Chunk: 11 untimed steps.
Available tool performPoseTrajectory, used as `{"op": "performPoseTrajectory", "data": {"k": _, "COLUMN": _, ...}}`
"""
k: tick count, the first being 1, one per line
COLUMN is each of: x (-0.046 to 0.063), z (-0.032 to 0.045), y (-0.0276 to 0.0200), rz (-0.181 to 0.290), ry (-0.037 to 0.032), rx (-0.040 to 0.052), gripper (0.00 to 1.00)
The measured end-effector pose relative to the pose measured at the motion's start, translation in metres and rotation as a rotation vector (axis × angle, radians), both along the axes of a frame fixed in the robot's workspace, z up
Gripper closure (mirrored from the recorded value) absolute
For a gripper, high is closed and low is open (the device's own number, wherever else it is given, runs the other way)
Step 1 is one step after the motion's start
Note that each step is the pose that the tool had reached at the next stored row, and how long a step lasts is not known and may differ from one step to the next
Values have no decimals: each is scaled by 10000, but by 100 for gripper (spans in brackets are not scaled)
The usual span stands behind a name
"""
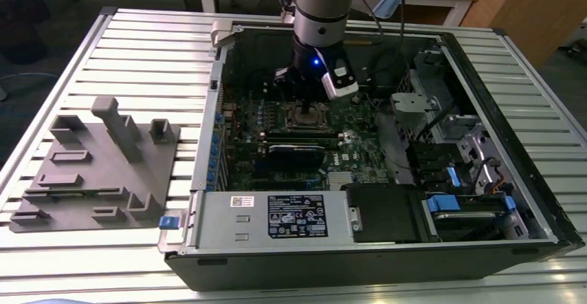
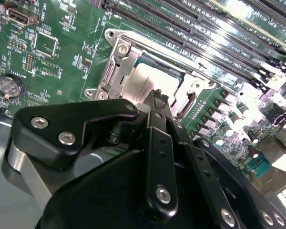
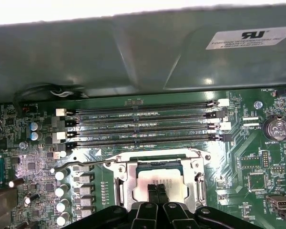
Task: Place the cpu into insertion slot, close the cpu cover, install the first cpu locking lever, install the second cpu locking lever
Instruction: 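Close the cpu cover, then install the first cpu locking lever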
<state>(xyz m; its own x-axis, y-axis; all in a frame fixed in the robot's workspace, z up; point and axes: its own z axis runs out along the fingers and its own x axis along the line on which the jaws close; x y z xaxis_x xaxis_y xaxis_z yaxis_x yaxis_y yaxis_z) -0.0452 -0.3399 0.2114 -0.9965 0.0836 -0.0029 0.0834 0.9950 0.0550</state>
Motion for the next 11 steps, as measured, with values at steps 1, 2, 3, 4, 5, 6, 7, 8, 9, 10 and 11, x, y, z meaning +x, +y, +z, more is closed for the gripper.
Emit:
{"op": "performPoseTrajectory", "data": {"k": 1, "x": 0, "z": 0, "y": 0, "rz": 0, "ry": 0, "rx": -1, "gripper": 89}}
{"op": "performPoseTrajectory", "data": {"k": 2, "x": 0, "z": 1, "y": -1, "rz": 0, "ry": 2, "rx": -2, "gripper": 89}}
{"op": "performPoseTrajectory", "data": {"k": 3, "x": 0, "z": 2, "y": 0, "rz": -1, "ry": 1, "rx": -3, "gripper": 89}}
{"op": "performPoseTrajectory", "data": {"k": 4, "x": 0, "z": 2, "y": 0, "rz": 0, "ry": 1, "rx": -2, "gripper": 89}}
{"op": "performPoseTrajectory", "data": {"k": 5, "x": 0, "z": 7, "y": 0, "rz": 0, "ry": 2, "rx": -2, "gripper": 89}}
{"op": "performPoseTrajectory", "data": {"k": 6, "x": 0, "z": 13, "y": -1, "rz": 0, "ry": 1, "rx": -3, "gripper": 89}}
{"op": "performPoseTrajectory", "data": {"k": 7, "x": 0, "z": 13, "y": 0, "rz": 0, "ry": 2, "rx": -3, "gripper": 89}}
{"op": "performPoseTrajectory", "data": {"k": 8, "x": 0, "z": 13, "y": 0, "rz": -1, "ry": 2, "rx": -3, "gripper": 89}}
{"op": "performPoseTrajectory", "data": {"k": 9, "x": 0, "z": 13, "y": 0, "rz": 0, "ry": 2, "rx": -3, "gripper": 89}}
{"op": "performPoseTrajectory", "data": {"k": 10, "x": 0, "z": 13, "y": 0, "rz": -1, "ry": 2, "rx": -3, "gripper": 89}}
{"op": "performPoseTrajectory", "data": {"k": 11, "x": 0, "z": 14, "y": -1, "rz": -1, "ry": 2, "rx": -3, "gripper": 89}}
